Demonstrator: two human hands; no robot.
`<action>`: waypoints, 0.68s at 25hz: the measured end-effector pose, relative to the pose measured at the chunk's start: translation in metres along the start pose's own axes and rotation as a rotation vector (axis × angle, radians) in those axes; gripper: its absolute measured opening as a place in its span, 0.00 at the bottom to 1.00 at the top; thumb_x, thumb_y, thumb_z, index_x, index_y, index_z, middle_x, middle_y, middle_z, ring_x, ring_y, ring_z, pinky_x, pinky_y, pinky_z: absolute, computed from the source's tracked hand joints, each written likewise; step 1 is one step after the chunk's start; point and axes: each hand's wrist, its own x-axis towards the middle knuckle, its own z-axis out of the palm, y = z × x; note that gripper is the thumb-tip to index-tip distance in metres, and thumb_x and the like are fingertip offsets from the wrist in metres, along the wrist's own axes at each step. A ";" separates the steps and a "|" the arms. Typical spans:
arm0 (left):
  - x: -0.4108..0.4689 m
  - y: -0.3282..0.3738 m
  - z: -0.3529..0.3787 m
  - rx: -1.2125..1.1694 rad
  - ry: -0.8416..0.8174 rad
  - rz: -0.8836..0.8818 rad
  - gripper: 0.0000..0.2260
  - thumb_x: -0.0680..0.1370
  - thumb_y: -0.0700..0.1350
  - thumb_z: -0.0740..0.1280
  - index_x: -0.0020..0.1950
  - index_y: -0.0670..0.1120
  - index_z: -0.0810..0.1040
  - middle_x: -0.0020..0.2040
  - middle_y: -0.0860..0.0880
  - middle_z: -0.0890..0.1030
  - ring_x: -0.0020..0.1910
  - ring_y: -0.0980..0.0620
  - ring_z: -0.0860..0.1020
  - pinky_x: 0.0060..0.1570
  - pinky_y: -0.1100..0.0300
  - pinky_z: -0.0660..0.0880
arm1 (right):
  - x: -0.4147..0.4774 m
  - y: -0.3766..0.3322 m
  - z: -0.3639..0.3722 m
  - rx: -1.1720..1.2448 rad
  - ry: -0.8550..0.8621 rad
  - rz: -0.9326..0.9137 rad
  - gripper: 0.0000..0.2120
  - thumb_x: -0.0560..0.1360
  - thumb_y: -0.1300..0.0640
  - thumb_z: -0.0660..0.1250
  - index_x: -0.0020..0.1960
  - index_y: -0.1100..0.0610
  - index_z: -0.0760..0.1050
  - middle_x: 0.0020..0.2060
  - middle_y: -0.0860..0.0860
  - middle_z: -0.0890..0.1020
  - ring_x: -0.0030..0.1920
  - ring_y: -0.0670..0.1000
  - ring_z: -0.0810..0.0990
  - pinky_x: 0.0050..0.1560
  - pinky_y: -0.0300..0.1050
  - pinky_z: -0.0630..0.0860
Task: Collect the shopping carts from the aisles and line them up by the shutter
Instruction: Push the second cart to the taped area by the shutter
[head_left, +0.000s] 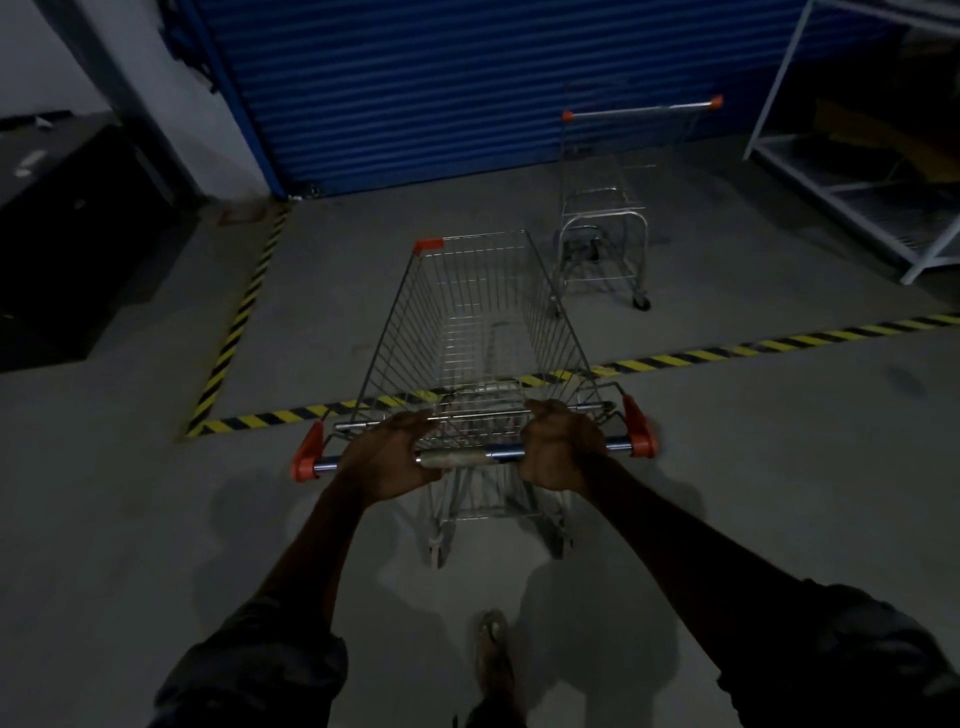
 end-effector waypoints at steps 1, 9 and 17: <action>0.020 -0.007 -0.001 -0.002 0.020 0.018 0.36 0.68 0.64 0.75 0.75 0.58 0.71 0.75 0.56 0.72 0.72 0.52 0.72 0.67 0.56 0.71 | 0.015 0.003 -0.011 -0.013 0.059 0.026 0.26 0.72 0.44 0.66 0.63 0.60 0.79 0.65 0.60 0.77 0.66 0.64 0.74 0.66 0.55 0.73; 0.173 -0.050 -0.021 -0.018 -0.030 0.210 0.31 0.71 0.67 0.66 0.72 0.56 0.76 0.71 0.53 0.76 0.70 0.52 0.74 0.69 0.53 0.72 | 0.145 0.033 -0.074 -0.111 0.115 0.045 0.29 0.69 0.46 0.70 0.69 0.49 0.75 0.71 0.52 0.72 0.69 0.59 0.74 0.63 0.57 0.77; 0.320 -0.089 -0.023 -0.076 0.009 0.050 0.39 0.64 0.72 0.61 0.72 0.57 0.74 0.72 0.53 0.75 0.70 0.49 0.75 0.65 0.52 0.75 | 0.286 0.064 -0.118 -0.225 0.213 0.124 0.18 0.72 0.49 0.67 0.59 0.53 0.81 0.73 0.50 0.71 0.71 0.57 0.71 0.59 0.55 0.75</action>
